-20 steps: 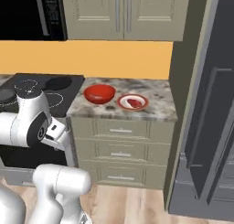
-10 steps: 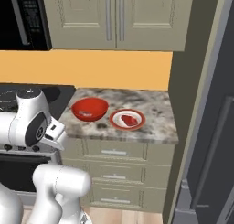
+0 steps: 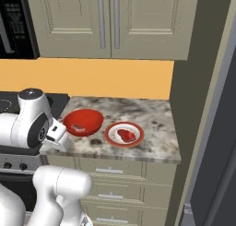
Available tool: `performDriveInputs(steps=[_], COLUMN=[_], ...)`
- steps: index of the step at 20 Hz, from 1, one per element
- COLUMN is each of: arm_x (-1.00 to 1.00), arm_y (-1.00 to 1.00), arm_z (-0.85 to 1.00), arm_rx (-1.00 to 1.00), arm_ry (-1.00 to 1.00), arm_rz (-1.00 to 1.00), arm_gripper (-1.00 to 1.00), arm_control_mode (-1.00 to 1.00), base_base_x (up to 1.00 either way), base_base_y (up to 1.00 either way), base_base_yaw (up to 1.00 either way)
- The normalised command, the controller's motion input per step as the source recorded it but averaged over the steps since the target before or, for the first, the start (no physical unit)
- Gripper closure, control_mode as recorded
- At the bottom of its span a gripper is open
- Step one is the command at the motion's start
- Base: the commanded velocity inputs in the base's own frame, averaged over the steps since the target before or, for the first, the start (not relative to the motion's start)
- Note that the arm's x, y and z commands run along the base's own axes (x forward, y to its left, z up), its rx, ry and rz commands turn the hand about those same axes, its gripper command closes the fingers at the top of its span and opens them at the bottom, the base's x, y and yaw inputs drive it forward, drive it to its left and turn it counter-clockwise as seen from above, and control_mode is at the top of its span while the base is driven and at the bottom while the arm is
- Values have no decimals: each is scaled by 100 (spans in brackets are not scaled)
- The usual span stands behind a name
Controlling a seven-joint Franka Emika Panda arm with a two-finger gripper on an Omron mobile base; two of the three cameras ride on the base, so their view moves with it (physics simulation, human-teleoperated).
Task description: Place one of the steaks on the plate and the other in the bowl. Then place the bowl in the fridge.
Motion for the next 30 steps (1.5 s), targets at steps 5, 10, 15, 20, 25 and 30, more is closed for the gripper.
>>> performDriveInputs(steps=[5,10,15,20,25,30], arm_x=[28,95,100,100,97,60], arm_y=[-18,-58,-44,-3,-9,-8], arm_z=[5,23,19,-17,-38,-55], arm_rx=[0,9,19,4,0,0], arm_ry=[0,19,31,6,-1,-9], arm_rz=[0,0,0,0,7,9], arm_gripper=[-100,-100,-100,-100,-100,-100], arm_control_mode=[-100,-100,-100,-100,-100,-100], base_base_x=[0,0,0,0,0,0], base_base_y=[0,0,0,0,0,0], base_base_yaw=[0,0,0,0,0,0])
